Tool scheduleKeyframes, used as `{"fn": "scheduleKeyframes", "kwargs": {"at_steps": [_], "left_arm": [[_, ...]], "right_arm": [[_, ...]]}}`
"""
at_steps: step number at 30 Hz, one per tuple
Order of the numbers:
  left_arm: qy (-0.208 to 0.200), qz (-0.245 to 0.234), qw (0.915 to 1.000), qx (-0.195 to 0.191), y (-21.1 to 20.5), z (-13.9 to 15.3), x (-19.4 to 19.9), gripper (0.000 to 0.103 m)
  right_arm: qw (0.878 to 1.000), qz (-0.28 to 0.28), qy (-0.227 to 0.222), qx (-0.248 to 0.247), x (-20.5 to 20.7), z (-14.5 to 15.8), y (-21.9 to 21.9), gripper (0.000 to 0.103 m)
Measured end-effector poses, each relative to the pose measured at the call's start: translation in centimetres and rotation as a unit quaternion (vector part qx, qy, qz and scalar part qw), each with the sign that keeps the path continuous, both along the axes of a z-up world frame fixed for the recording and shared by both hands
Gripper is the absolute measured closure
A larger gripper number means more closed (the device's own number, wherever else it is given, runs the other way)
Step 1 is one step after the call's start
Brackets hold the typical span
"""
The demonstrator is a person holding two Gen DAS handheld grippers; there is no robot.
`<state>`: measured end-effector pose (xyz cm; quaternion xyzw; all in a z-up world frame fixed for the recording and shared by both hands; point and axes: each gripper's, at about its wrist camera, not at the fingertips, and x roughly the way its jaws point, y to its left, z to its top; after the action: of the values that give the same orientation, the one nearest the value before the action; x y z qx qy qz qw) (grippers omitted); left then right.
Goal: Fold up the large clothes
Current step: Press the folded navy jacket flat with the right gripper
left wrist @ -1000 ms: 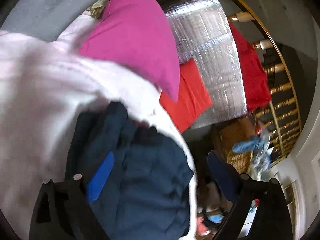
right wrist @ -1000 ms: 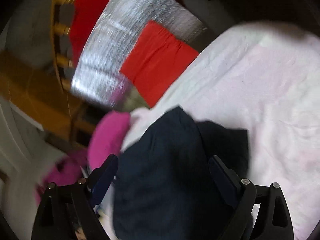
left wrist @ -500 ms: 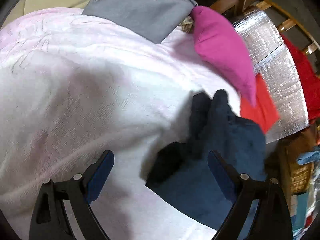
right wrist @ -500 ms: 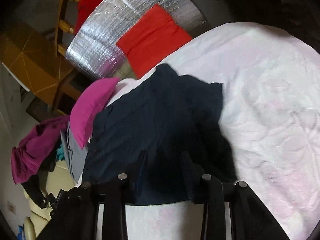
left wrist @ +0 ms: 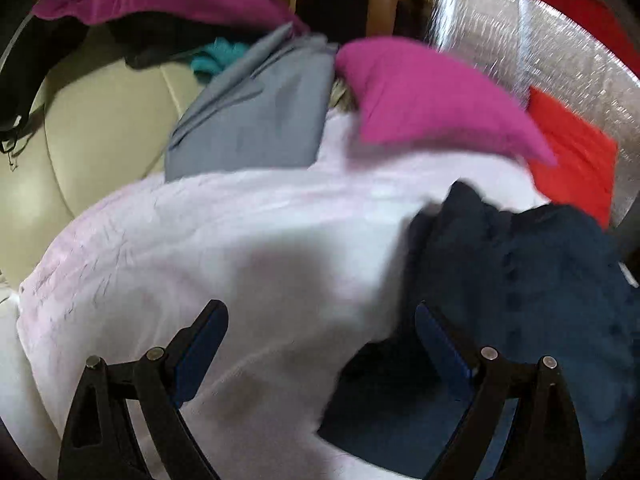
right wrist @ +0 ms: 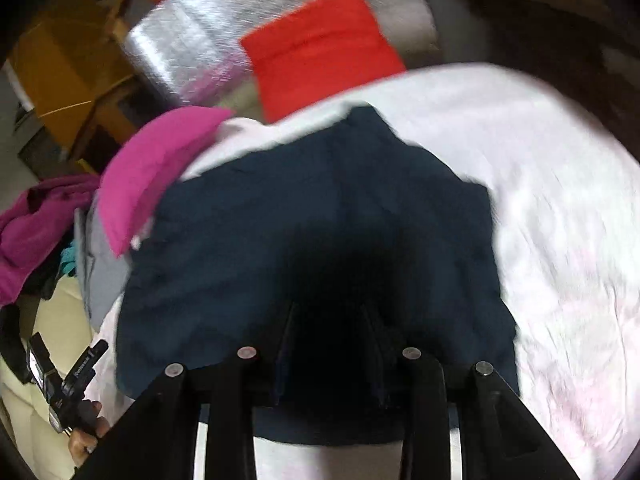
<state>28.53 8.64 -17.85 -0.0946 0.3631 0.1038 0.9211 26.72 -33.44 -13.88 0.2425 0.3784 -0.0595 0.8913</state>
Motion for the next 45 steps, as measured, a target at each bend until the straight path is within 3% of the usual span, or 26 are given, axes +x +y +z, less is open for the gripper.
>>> {"fn": "scheduleKeyframes", "kwargs": {"at_steps": [2,5,10,13,17,20,23,27,30,33,36,39,40,41,44,45], "left_arm": [[-0.005,-0.002,1.0,0.003,-0.9,0.0,0.4,0.008],[0.01,-0.014,0.9997,0.019,-2.1,-0.7,1.3,0.008],[0.035,-0.012,0.9993,0.011,-2.3,-1.4,1.7,0.008],[0.034,-0.002,0.9993,0.017,-2.1,-1.5,1.9,0.008],[0.037,0.002,0.9993,0.009,-2.1,-1.7,2.2,0.008],[0.04,-0.003,0.999,0.018,-2.4,-1.7,2.3,0.008],[0.044,-0.005,0.9988,0.018,-2.4,-1.8,2.4,0.008],[0.043,0.0,0.9989,0.019,-2.2,-1.8,2.2,0.008],[0.045,0.0,0.9989,0.015,-2.2,-1.9,2.3,0.008],[0.048,-0.005,0.9986,0.022,-2.4,-2.0,2.4,0.008],[0.048,-0.013,0.9985,0.025,-2.5,-2.1,2.5,0.008],[0.051,-0.017,0.9982,0.029,-2.3,-2.4,2.7,0.008],[0.051,-0.017,0.9981,0.028,-2.2,-2.4,2.8,0.008],[0.053,-0.017,0.9981,0.025,-2.0,-2.5,2.8,0.008],[0.057,-0.018,0.998,0.021,-1.9,-2.6,2.7,0.008],[0.058,-0.019,0.9979,0.024,-2.0,-2.6,2.8,0.008]], "right_arm": [[1.0,0.026,-0.006,-0.003,2.7,1.0,1.9,0.049],[0.998,0.063,-0.011,-0.014,7.1,2.0,4.9,0.049],[0.995,0.096,0.012,-0.01,15.2,1.5,9.3,0.049],[0.994,0.095,0.044,-0.026,19.3,0.0,11.1,0.049],[0.99,0.06,0.109,-0.073,23.4,-4.3,11.4,0.049],[0.991,0.051,0.106,-0.064,23.1,-4.0,11.0,0.049],[0.994,0.061,0.072,-0.053,21.3,-2.5,9.7,0.049],[0.998,-0.005,0.015,-0.055,17.0,0.4,5.1,0.048],[0.994,-0.053,0.039,-0.084,15.4,0.0,1.4,0.048],[0.987,-0.093,0.106,-0.072,14.4,-3.3,-2.7,0.048],[0.991,-0.086,0.101,-0.029,12.7,-5.2,-4.7,0.06],[0.99,-0.082,0.1,-0.053,11.5,-5.4,-4.7,0.076],[0.99,-0.079,0.102,-0.062,11.1,-5.7,-4.9,0.086],[0.989,-0.083,0.107,-0.062,10.7,-5.9,-5.6,0.103],[0.991,-0.101,0.092,0.008,9.4,-5.5,-7.0,0.102],[0.991,-0.105,0.078,0.016,8.4,-4.7,-7.0,0.097]]}}
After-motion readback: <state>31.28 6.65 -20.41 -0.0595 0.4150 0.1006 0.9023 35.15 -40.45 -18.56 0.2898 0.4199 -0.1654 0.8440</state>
